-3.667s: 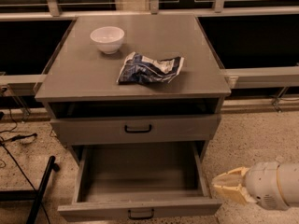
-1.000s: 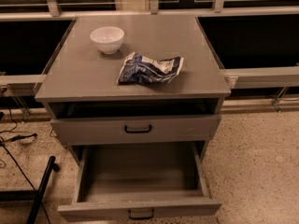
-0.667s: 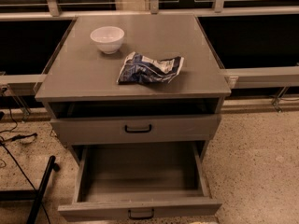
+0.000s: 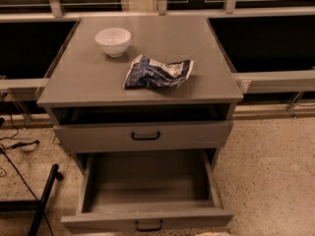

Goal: Close middle drawer

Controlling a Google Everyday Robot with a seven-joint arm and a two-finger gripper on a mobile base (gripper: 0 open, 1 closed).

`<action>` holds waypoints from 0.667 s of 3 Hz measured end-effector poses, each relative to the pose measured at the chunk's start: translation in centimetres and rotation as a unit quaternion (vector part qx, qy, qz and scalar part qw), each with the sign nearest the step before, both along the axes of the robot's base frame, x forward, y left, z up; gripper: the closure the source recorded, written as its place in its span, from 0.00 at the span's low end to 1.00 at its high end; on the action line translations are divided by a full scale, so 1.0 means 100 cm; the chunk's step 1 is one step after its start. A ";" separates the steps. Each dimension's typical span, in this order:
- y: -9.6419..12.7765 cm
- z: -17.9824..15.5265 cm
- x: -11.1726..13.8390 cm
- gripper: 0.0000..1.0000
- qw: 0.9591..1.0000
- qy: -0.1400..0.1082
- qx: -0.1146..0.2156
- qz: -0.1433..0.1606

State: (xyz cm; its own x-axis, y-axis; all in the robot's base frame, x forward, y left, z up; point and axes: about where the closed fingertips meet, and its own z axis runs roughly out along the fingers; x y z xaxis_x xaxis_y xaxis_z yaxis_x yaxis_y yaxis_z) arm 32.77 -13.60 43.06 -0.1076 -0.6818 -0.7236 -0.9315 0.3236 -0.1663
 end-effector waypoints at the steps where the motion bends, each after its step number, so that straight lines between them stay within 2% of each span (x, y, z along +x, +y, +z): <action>1: -0.005 -0.005 0.006 1.00 1.000 -0.009 -0.015 0.009; 2: -0.011 -0.012 0.023 1.00 0.999 -0.022 -0.035 0.019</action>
Offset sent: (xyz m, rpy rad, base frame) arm 0.0333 -0.0190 -0.0149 -0.1008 -0.0663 0.0462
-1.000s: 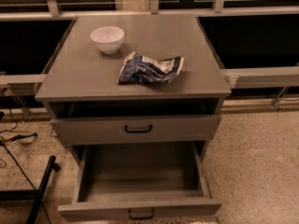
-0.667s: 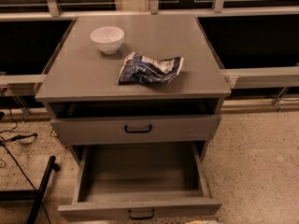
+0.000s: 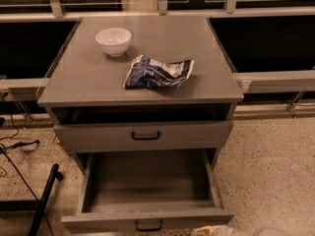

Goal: Close middle drawer

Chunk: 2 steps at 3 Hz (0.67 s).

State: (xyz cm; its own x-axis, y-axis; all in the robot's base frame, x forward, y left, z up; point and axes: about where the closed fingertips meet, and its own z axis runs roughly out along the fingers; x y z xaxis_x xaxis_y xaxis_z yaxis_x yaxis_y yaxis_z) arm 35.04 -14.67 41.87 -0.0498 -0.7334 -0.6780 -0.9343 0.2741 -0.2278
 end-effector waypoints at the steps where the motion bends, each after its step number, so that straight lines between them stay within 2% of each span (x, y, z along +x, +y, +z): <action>1: 0.000 -0.005 0.011 1.00 1.000 -0.005 -0.010 0.009; 2: 0.005 -0.012 0.026 1.00 1.000 -0.007 -0.019 0.020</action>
Offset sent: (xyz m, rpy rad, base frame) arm 0.0438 0.0091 -0.0200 -0.0639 -0.0223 0.0672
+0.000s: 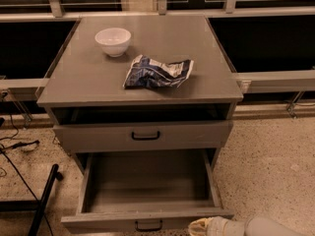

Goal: Close middle drawer

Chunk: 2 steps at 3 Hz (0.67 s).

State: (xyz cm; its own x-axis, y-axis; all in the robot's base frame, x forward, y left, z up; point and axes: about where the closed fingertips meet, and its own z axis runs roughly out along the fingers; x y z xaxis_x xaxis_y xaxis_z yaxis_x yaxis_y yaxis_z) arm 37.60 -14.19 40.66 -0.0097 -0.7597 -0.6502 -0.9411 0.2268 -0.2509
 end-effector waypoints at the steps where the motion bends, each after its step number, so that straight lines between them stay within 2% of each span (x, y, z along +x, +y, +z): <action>1: 0.008 -0.007 0.014 1.00 1.000 -0.001 -0.007 0.012; 2: 0.014 -0.013 0.025 1.00 1.000 -0.001 -0.012 0.022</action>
Offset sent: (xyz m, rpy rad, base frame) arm 0.0379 0.0193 -0.0196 -0.0379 -0.0066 0.0604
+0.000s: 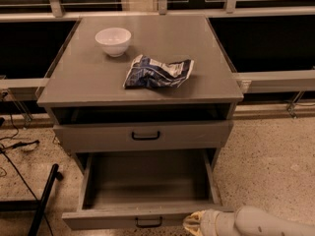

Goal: Close middle drawer

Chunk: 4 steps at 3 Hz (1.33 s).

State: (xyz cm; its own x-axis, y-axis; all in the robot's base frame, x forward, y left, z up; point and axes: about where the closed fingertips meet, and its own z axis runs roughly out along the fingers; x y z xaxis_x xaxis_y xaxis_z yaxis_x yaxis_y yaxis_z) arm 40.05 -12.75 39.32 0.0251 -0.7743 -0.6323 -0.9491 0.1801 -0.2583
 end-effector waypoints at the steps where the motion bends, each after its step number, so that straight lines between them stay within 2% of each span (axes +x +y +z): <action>1: 0.007 -0.002 0.013 1.00 1.000 -0.006 -0.002 0.005; 3: 0.022 0.004 0.045 1.00 1.000 -0.027 0.001 0.004; 4: 0.031 0.010 0.068 1.00 0.999 -0.046 0.012 0.000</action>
Offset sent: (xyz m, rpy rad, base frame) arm 0.0470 0.0211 0.0029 -0.0067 -0.0528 0.0114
